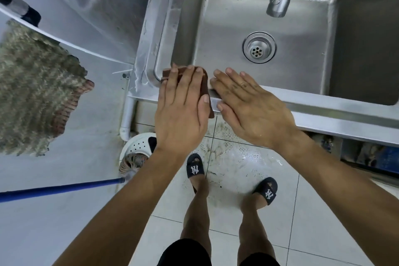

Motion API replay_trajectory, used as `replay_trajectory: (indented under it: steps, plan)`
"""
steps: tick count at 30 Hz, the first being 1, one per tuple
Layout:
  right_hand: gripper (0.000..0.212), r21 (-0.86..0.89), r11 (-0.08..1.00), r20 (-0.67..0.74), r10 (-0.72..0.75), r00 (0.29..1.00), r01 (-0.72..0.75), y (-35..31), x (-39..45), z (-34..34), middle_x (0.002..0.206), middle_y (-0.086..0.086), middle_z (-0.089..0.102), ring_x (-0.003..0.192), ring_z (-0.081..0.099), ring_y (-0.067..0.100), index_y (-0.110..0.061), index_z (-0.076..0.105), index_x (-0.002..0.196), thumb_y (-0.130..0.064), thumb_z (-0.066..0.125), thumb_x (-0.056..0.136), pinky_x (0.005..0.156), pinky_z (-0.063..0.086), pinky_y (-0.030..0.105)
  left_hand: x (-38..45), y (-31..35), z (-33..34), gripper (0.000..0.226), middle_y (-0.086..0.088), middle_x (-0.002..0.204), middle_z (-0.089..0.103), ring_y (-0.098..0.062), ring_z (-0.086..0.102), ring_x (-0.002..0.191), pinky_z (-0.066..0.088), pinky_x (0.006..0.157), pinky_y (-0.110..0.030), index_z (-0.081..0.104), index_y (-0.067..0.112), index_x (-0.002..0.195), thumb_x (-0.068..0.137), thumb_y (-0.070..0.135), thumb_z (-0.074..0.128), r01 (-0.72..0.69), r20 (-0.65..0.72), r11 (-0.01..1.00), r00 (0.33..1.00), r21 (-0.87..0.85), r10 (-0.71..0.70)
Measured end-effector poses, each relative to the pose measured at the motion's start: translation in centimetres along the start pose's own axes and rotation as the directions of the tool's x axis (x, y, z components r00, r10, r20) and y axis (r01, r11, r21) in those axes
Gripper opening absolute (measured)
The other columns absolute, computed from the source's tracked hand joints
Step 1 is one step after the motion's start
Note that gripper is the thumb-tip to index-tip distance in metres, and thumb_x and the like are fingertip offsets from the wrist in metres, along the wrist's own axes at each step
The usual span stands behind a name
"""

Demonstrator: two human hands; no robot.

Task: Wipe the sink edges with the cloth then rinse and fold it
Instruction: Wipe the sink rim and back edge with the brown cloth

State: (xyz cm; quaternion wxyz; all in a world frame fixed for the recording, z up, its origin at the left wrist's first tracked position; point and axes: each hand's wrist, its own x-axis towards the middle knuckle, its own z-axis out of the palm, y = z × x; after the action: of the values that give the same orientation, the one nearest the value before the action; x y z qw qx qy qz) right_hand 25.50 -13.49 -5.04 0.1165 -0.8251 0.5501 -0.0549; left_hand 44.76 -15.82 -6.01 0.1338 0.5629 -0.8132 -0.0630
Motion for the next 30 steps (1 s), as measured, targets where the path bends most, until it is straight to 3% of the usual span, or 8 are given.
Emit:
replay_trajectory:
  steps: [4,11,13,15,17,22,27,30]
  plan:
    - [0.055,0.010,0.996,-0.045,-0.087,0.995,0.087,0.6,-0.3,0.5,0.168,0.008,0.030,0.157,0.024,0.023,-0.008,0.035,0.159,-0.037,0.024,0.114,0.128,0.025,0.045,-0.6,1.9,0.7,0.056,-0.010,0.162,0.040,-0.032,0.026,0.155,0.018,0.127,-0.049,0.041,0.009,0.156,0.108,0.034,0.025,0.129,-0.056,0.992,0.990,-0.005,-0.129]
    - [0.059,-0.042,0.985,0.082,-0.162,0.983,0.166,1.3,-0.3,0.2,0.173,0.006,0.014,0.161,0.010,0.019,-0.011,0.018,0.164,-0.040,0.021,0.113,0.131,0.011,0.040,-0.1,-5.5,-0.8,0.054,-0.011,0.158,0.046,-0.034,0.032,0.152,0.027,0.123,-0.053,0.048,0.009,0.152,0.107,0.032,0.028,-0.104,-0.029,0.994,0.994,0.027,0.105]
    - [0.060,-0.053,0.982,0.112,-0.174,0.978,0.181,1.4,0.1,0.2,0.173,0.006,0.011,0.161,0.006,0.018,-0.011,0.016,0.165,-0.040,0.020,0.113,0.131,0.005,0.037,0.5,-7.0,-1.2,0.053,-0.009,0.160,0.044,-0.032,0.028,0.154,0.026,0.124,-0.052,0.048,0.010,0.153,0.107,0.030,0.030,-0.037,-0.053,0.998,0.998,0.041,0.040]
    - [0.060,-0.051,0.981,0.118,-0.182,0.976,0.189,1.2,0.9,0.3,0.173,0.005,0.009,0.161,0.005,0.017,-0.011,0.016,0.165,-0.041,0.020,0.113,0.131,0.004,0.037,0.7,-5.2,-1.2,0.054,-0.008,0.164,0.037,-0.030,0.020,0.157,0.018,0.127,-0.050,0.042,0.011,0.156,0.107,0.030,0.029,0.127,-0.067,0.992,0.990,0.026,-0.125]
    - [0.061,-0.058,0.980,0.115,-0.184,0.976,0.192,0.8,1.5,0.3,0.173,0.006,0.009,0.161,0.005,0.017,-0.010,0.016,0.165,-0.042,0.020,0.113,0.131,0.005,0.037,0.0,-2.5,-0.6,0.055,-0.008,0.166,0.035,-0.030,0.016,0.158,0.016,0.128,-0.050,0.038,0.010,0.158,0.107,0.030,0.029,0.203,-0.065,0.979,0.977,0.017,-0.201]
    - [0.060,-0.052,0.982,0.070,-0.180,0.981,0.183,0.5,1.7,0.6,0.172,0.007,0.015,0.160,0.011,0.019,-0.009,0.022,0.164,-0.042,0.024,0.113,0.131,0.011,0.041,0.4,-6.4,-1.5,0.052,-0.008,0.161,0.042,-0.029,0.026,0.156,0.027,0.123,-0.053,0.046,0.010,0.154,0.108,0.028,0.030,-0.012,0.003,1.000,1.000,0.028,0.012]
    - [0.060,-0.048,0.985,0.081,-0.163,0.983,0.168,0.3,1.8,0.5,0.172,0.006,0.015,0.160,0.011,0.019,-0.010,0.023,0.163,-0.043,0.023,0.113,0.131,0.015,0.043,0.9,-6.8,-1.9,0.053,-0.006,0.165,0.035,-0.028,0.017,0.158,0.019,0.126,-0.053,0.041,0.011,0.156,0.108,0.028,0.029,0.021,0.037,1.000,0.999,-0.001,-0.021]
    - [0.060,-0.052,0.986,0.087,-0.155,0.984,0.160,0.2,1.7,0.5,0.173,0.005,0.014,0.160,0.011,0.018,-0.011,0.022,0.164,-0.043,0.023,0.113,0.131,0.013,0.042,-0.3,-7.0,-2.5,0.055,-0.008,0.164,0.038,-0.027,0.019,0.158,0.021,0.126,-0.053,0.039,0.010,0.157,0.107,0.030,0.029,-0.105,0.121,0.995,0.987,-0.006,0.104]
